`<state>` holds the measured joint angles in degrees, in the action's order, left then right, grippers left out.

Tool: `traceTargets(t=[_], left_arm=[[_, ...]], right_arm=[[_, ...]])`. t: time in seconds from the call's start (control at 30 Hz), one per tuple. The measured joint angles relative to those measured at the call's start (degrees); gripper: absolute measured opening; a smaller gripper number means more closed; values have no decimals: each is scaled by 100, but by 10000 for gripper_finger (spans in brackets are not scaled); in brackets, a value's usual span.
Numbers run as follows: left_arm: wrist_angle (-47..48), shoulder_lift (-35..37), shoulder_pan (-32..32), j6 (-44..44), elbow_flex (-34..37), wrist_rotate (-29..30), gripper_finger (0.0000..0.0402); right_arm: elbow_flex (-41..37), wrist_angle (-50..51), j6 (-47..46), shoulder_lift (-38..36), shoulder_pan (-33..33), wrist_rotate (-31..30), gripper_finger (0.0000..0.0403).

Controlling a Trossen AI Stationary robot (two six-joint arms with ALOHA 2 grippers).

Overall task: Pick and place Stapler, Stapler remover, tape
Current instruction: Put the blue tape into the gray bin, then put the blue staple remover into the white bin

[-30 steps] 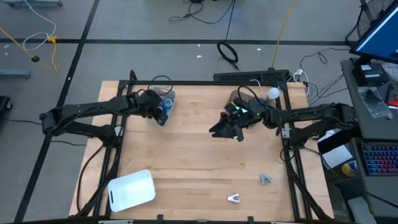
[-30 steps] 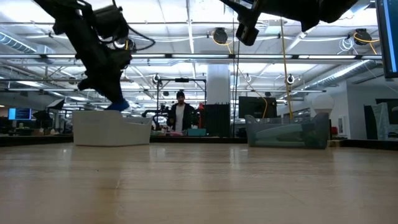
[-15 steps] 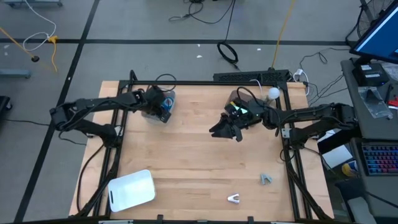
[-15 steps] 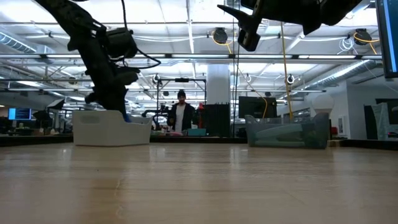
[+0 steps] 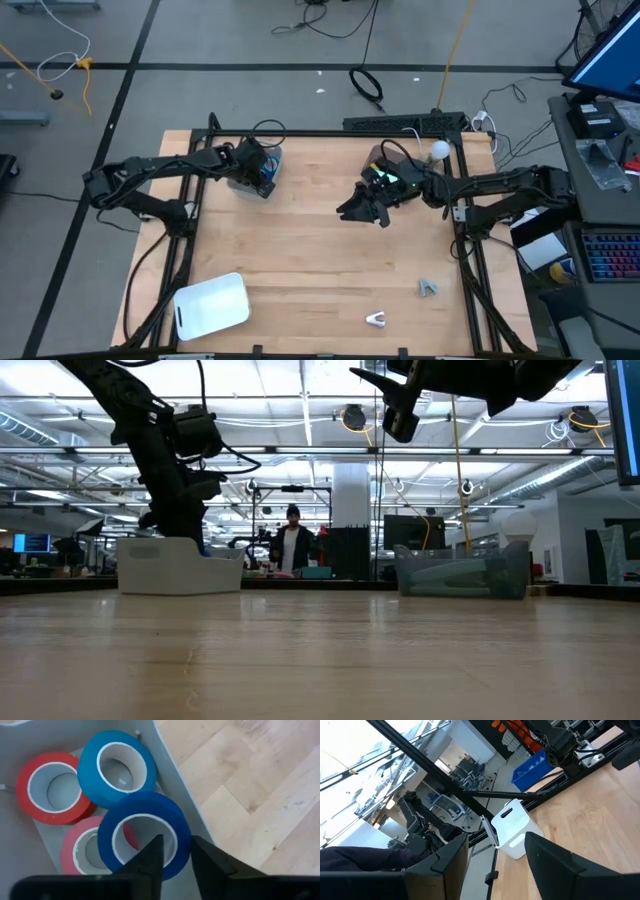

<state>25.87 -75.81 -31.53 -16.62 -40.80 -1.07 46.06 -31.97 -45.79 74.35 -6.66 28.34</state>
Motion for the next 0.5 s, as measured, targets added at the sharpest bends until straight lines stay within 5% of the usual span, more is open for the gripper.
traceTargets(t=[0.3,0.5], left_arm=[[17,48,0,5,0,-77,186],[72,650,0,-126,0,-237,208]], right_arm=[[0,16,-3,0,1,20,191],[4,288,-320,2,-1,397,188]])
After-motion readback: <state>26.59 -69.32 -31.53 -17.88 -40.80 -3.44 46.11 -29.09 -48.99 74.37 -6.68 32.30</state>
